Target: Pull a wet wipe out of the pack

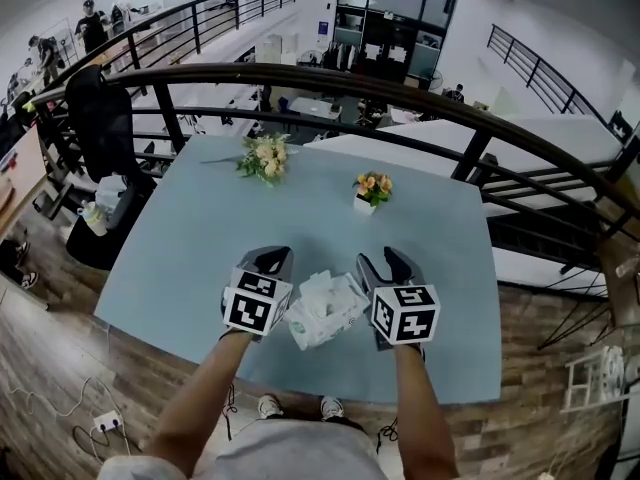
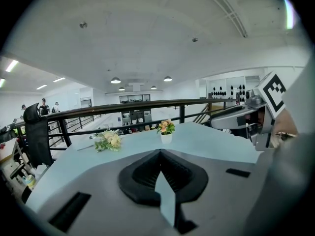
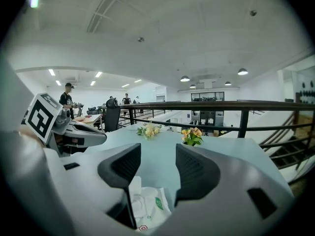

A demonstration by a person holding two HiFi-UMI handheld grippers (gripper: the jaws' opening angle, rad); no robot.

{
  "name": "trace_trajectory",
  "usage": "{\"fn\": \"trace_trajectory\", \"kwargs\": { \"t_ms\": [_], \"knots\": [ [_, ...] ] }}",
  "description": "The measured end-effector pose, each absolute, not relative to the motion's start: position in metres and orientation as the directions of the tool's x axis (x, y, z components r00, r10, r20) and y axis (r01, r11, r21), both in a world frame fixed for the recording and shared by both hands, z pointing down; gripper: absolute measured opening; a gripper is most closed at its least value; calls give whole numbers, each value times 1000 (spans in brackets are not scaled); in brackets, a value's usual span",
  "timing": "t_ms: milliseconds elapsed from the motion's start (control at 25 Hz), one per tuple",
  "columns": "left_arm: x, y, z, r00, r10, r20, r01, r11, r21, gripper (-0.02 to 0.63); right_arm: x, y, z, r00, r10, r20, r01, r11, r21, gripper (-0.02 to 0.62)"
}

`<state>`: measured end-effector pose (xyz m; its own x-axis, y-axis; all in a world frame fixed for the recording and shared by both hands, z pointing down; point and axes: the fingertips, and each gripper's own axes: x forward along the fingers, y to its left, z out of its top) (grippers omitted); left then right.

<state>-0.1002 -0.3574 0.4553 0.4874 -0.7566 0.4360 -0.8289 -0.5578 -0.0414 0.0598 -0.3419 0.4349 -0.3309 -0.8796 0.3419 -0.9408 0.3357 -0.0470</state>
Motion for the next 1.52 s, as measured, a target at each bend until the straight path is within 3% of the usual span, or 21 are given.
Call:
{"fn": "trace_trajectory", "kwargs": {
  "t_ms": [960, 1520],
  "knots": [
    [-117, -339, 486, 558, -683, 471, -767, -642, -21, -5, 19, -313, 483, -291, -846, 447, -951, 305, -44, 206],
    [-121, -328, 512, 570, -651, 502, -757, -654, 11, -5, -3, -297, 529, -343, -763, 548, -930, 358, -83, 204]
  ]
}}
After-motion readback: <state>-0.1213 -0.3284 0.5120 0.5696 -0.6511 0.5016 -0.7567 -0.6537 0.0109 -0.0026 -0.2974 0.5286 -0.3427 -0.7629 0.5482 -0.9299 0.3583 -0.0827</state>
